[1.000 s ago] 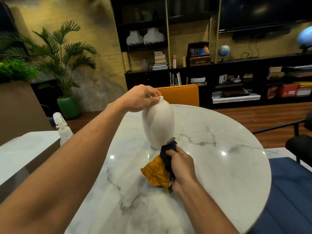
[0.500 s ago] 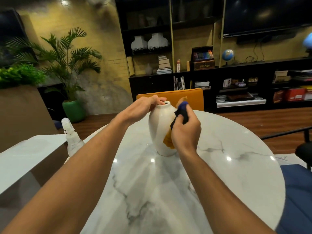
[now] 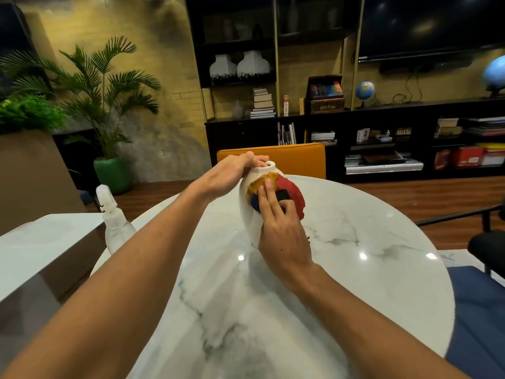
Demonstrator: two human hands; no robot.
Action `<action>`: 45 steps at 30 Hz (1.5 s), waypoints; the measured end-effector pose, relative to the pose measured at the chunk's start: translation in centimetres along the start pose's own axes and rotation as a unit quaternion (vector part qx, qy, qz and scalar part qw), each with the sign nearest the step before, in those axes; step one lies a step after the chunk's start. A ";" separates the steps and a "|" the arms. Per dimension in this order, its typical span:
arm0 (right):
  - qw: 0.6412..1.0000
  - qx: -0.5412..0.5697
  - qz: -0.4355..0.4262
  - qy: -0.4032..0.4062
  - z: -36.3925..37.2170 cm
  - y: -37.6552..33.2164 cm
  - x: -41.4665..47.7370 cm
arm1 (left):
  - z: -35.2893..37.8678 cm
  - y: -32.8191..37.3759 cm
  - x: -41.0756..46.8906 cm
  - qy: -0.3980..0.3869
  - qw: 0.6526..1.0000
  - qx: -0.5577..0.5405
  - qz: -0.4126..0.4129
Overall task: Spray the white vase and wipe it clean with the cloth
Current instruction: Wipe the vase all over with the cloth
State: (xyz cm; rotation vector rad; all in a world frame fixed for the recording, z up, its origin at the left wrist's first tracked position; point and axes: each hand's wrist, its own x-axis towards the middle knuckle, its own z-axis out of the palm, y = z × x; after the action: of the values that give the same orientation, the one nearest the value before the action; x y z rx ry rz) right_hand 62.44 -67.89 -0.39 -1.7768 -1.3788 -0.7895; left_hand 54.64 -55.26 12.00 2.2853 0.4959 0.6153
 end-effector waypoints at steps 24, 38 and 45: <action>0.995 -0.008 -0.079 0.059 3.6 0.6 1.2 | 0.3 0.0 -0.4 0.010 0.999 -0.034 -0.009; 0.984 -0.001 0.162 0.076 5.6 -4.2 1.6 | 0.3 0.1 -0.7 0.009 0.997 -0.072 -0.014; 0.910 0.157 0.366 0.116 4.9 -8.6 2.3 | 0.4 0.6 -1.1 0.000 0.996 -0.093 -0.012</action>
State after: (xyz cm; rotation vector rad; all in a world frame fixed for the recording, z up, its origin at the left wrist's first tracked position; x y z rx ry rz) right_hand 54.75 -61.23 0.44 -1.6849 -0.5543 -0.3220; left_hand 54.07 -56.42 11.89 2.1011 0.4473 0.6224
